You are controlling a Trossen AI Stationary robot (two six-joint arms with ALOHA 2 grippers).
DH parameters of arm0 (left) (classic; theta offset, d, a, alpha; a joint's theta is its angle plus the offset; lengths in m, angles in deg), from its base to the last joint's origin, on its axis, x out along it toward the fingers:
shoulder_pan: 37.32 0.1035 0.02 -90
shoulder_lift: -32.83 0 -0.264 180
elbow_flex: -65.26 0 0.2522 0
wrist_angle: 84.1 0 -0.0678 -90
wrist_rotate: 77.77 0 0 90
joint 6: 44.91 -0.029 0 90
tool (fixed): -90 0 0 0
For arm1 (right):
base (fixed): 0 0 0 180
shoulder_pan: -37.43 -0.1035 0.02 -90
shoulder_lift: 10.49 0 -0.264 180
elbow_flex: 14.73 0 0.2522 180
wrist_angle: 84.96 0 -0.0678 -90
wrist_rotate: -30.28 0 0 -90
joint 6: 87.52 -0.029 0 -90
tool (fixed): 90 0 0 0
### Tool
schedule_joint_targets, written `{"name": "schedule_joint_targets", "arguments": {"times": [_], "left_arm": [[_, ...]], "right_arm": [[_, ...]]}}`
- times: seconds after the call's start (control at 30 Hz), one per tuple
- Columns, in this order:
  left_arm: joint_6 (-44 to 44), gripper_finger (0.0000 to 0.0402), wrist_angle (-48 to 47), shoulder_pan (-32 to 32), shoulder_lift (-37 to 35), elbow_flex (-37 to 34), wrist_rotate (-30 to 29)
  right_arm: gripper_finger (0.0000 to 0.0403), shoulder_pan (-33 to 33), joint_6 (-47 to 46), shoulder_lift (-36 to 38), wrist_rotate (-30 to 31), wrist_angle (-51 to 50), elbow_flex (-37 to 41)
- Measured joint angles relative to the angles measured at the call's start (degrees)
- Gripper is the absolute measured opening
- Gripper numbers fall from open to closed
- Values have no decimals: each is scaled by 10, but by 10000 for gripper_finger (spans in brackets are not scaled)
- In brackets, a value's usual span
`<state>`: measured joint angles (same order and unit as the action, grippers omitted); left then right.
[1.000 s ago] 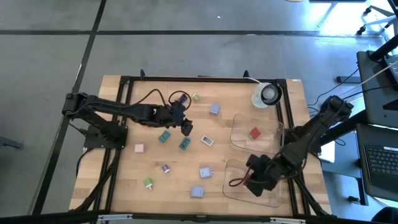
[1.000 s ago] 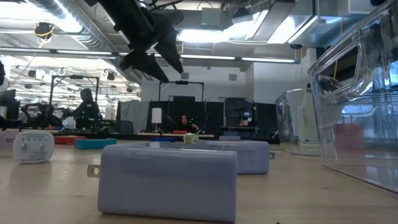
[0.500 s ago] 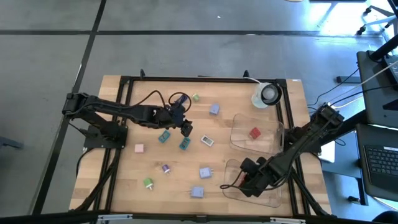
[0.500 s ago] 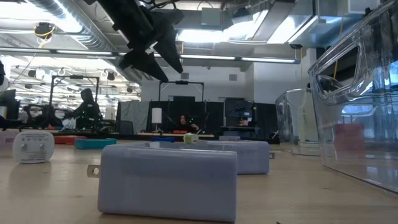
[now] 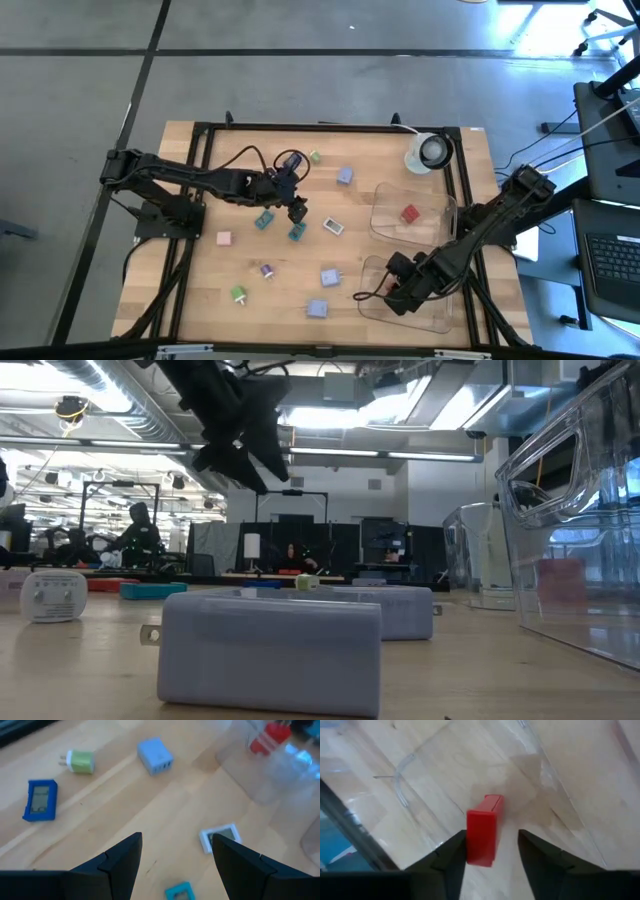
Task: Pick & Place Office items
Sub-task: Put the right red digital timer into the bottom transparent bin, then put the left blue digital timer into the bottom transparent bin
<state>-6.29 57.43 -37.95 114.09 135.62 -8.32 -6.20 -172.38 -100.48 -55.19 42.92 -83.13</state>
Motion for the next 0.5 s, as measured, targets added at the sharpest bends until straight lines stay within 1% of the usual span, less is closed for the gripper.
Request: {"name": "schedule_joint_targets", "arguments": {"times": [0.1,0.23,0.37,0.5], "left_arm": [[-11,237,-50,-1,0,0,27],[-10,237,-150,-9,0,0,46],[3,238,-235,-20,0,0,48],[27,243,-272,-28,10,0,48]], "right_arm": [[223,8,0,14,0,0,0],[254,18,1,48,8,-2,0],[272,28,10,95,40,-4,0],[274,38,31,144,86,-5,0]]}}
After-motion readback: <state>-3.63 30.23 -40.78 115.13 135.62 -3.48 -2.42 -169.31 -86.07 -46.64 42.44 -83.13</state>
